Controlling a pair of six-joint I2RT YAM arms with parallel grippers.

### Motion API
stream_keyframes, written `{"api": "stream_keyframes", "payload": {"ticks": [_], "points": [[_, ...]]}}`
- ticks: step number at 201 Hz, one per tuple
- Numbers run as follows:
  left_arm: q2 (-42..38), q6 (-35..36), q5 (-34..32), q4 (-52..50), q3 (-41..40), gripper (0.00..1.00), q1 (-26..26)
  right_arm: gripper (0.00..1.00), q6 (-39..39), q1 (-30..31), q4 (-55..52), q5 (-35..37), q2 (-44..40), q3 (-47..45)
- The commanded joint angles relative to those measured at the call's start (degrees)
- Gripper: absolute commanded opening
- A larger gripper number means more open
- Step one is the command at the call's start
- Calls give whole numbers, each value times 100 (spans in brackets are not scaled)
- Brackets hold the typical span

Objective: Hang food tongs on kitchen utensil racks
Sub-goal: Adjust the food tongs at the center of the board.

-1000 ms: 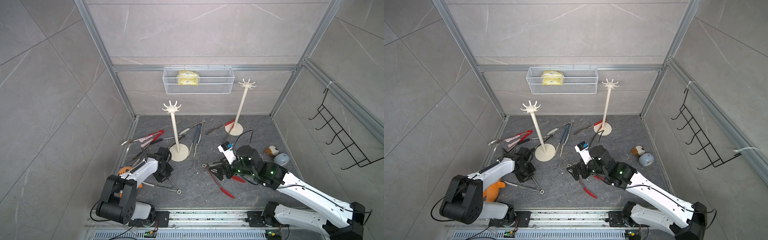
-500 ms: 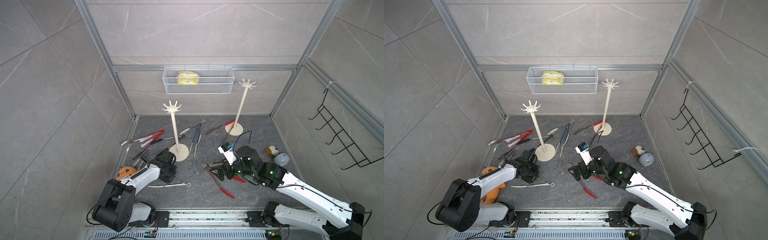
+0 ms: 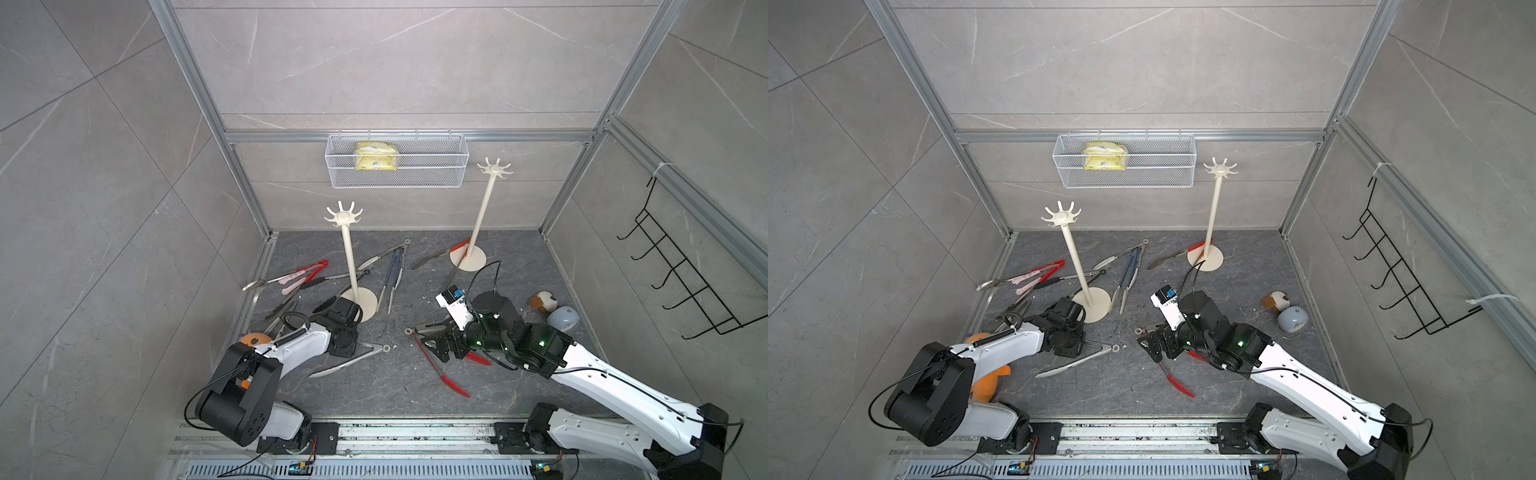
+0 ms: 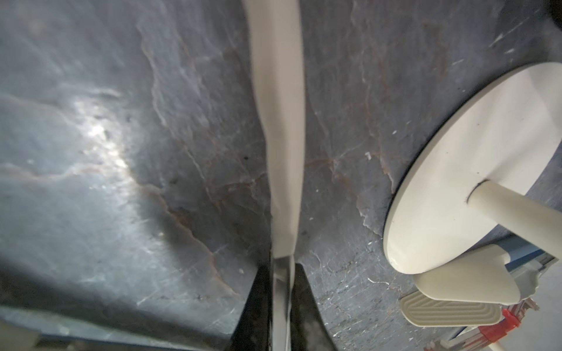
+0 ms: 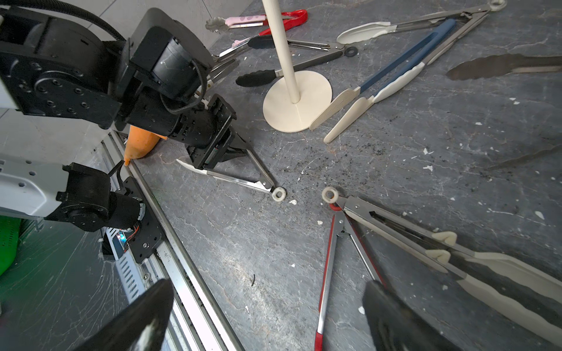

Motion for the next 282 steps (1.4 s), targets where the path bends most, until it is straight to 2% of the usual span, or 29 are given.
{"api": "stream_keyframes", "payload": {"ticks": [1, 11, 25, 36, 57, 72, 123, 146, 189, 229, 248, 282], "points": [[426, -656, 335, 1127, -15, 12, -254, 100, -116, -28, -141, -25, 19, 172], [395, -697, 294, 1052, 25, 16, -277, 100, -116, -28, -154, -9, 6, 163], [310, -624, 236, 843, 123, 40, -282, 100, -112, -26, -154, -11, -16, 154], [229, -541, 212, 635, 216, 52, -282, 100, -106, -29, -158, -9, -29, 154], [5, -356, 141, 297, 361, 67, -278, 99, -107, -25, -158, -12, -25, 152], [-146, -208, 89, -21, 461, 72, -281, 100, -107, -26, -138, -13, 6, 155], [-1028, 171, -54, -1009, 537, 77, -299, 100, -120, -26, -125, -27, 87, 214], [-1457, 628, -62, -1595, 641, 79, -304, 99, -142, -28, -126, -23, 124, 242], [-1668, 2936, -91, -3393, 1528, 80, -297, 99, -208, -34, -59, -38, 210, 277], [-1696, 5600, 514, -3629, 1769, 80, -280, 99, -282, -59, -40, -105, 248, 325], [-1556, 6858, 827, -3839, 1896, 77, -288, 100, -300, -86, -31, -176, 248, 339], [-1638, 8099, 946, -3944, 1869, 76, -288, 100, -340, -154, 4, -304, 282, 372]]}}
